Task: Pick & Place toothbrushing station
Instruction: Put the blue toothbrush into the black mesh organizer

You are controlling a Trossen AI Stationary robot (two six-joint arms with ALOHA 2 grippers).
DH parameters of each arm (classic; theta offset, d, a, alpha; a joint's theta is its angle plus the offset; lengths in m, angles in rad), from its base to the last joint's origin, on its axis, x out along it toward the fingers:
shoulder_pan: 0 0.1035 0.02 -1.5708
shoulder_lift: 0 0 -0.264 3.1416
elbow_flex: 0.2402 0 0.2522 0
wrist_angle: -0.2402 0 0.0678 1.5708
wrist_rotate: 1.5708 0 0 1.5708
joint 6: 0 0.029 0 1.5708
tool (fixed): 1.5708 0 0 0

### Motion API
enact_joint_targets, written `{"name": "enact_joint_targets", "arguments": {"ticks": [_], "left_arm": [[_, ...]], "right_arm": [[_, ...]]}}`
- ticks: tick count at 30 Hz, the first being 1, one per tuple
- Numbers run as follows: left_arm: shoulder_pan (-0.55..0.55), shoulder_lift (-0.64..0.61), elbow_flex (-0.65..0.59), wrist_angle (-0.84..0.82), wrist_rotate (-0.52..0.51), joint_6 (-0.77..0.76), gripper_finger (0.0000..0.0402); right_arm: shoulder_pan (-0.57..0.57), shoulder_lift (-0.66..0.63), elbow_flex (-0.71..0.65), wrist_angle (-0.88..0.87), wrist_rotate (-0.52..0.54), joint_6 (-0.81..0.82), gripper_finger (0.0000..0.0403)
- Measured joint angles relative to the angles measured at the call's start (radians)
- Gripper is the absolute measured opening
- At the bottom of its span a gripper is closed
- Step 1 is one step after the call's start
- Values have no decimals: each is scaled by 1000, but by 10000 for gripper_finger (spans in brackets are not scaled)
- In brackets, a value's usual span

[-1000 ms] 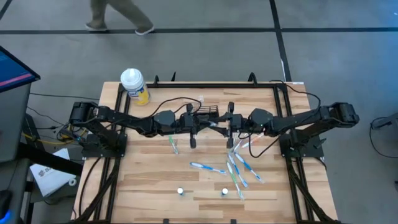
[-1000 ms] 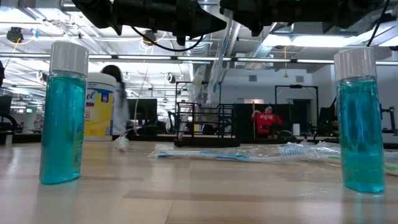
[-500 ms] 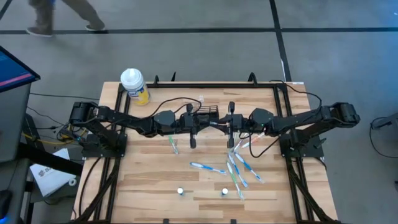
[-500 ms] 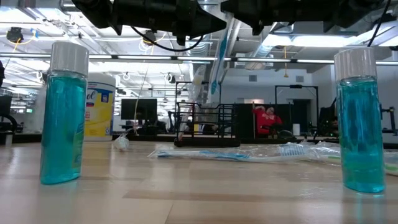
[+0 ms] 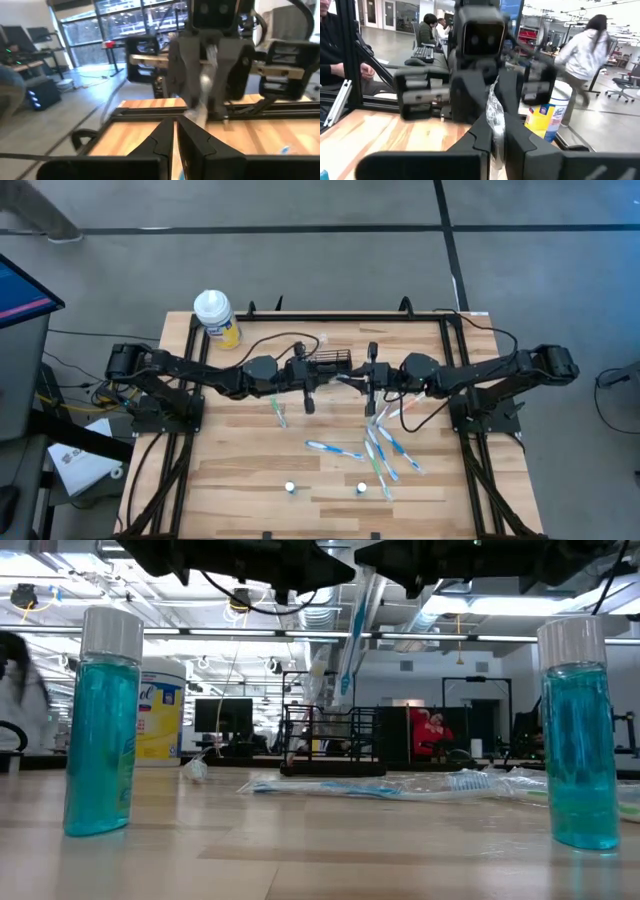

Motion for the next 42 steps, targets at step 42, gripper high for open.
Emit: {"name": "enact_joint_targets", "arguments": {"ticks": [42], "left_arm": [[-30, -88, 0, -150, -11, -4, 21]], "right_arm": [[-390, -14, 0, -35, -225, 150, 9]]}}
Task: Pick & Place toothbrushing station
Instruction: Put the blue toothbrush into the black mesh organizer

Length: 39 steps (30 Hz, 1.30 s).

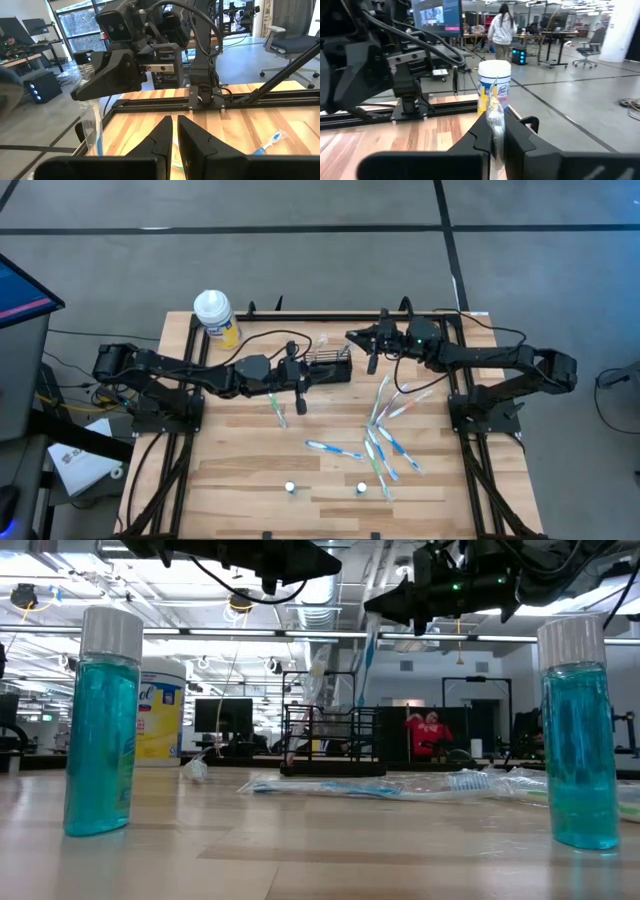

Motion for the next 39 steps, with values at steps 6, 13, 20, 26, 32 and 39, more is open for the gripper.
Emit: {"name": "enact_joint_targets", "arguments": {"ticks": [6, 13, 20, 26, 32, 39], "left_arm": [[0, 0, 0, -8, 0, 0, 21], [0, 0, 0, -9, 0, 0, 21], [0, 0, 0, -11, 0, 0, 21], [0, 0, 0, -11, 0, 0, 21], [0, 0, 0, -17, 0, 0, 21], [0, 0, 0, -20, 0, 0, 21]], "right_arm": [[-8, 0, 0, -64, -13, 11, 31], [-8, 0, 0, -75, -10, 8, 11], [-13, 10, 0, -68, -10, 7, 38], [-20, 49, 2, -61, -8, 7, 39], [-38, 98, 1, -40, -10, 8, 28], [-46, 179, 0, 22, -70, 43, 46]]}}
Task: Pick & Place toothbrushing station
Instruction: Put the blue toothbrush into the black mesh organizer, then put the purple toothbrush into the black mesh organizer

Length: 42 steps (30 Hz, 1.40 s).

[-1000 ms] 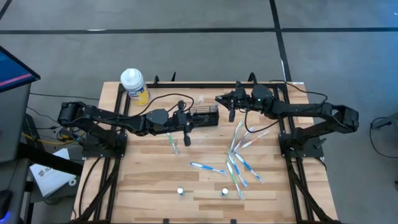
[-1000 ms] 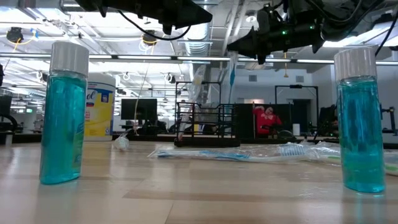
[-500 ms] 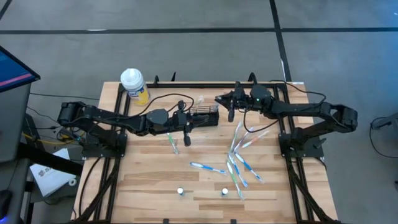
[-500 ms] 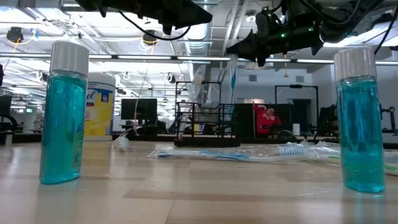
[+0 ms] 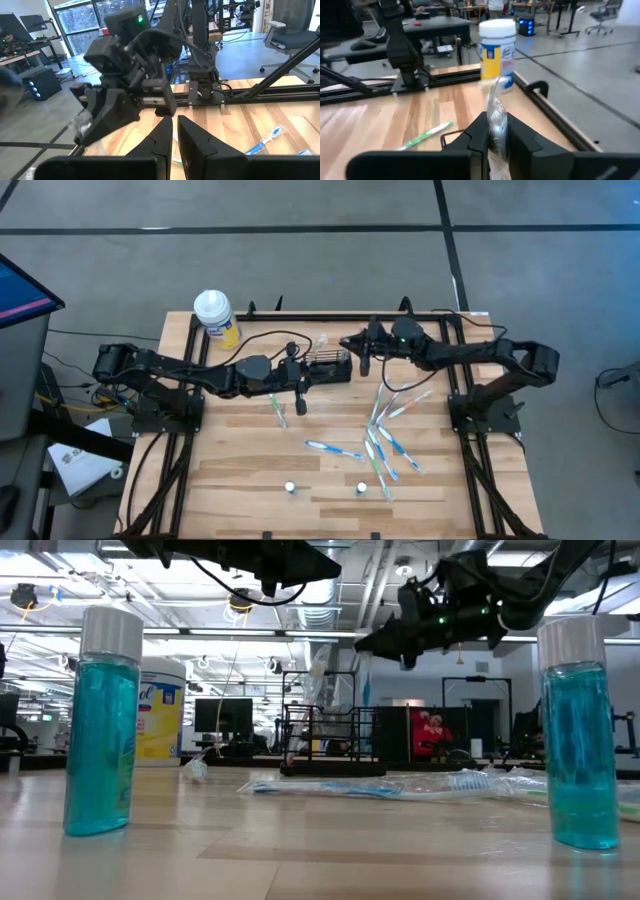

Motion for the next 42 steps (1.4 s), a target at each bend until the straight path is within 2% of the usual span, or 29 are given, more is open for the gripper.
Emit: {"name": "enact_joint_targets", "arguments": {"ticks": [7, 13, 30, 42], "left_arm": [[0, 0, -4, -13, 0, 0, 21], [8, 0, -38, -13, 0, 0, 21], [17, 0, -64, -5, 0, -26, 21], [16, 0, -65, -5, 0, -27, 21]], "right_arm": [[-5, 64, 0, 39, -20, 9, 62], [-16, 64, 0, 39, -19, 16, 82], [-48, 42, 0, 35, -19, 8, 195], [-51, -92, 0, -67, -19, -33, 200]]}}
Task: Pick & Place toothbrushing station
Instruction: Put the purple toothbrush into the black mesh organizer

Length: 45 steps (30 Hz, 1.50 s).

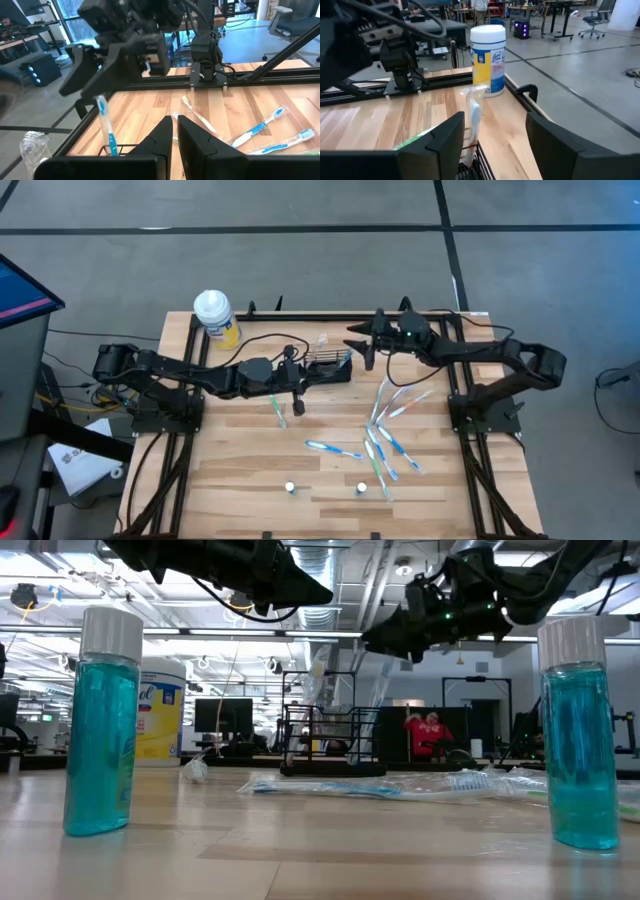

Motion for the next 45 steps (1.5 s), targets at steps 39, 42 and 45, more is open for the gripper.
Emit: {"name": "enact_joint_targets", "arguments": {"ticks": [39, 42, 45], "left_arm": [[0, 0, 0, 0, 0, -5, 21], [0, 0, 0, 0, 0, -33, 21], [0, 0, 0, -1, 0, -52, 21]], "right_arm": [[-10, -275, -1, -876, 3, 36, 166], [4, -268, -1, -927, 3, 43, 164], [14, -268, -1, -967, 4, 43, 159]]}}
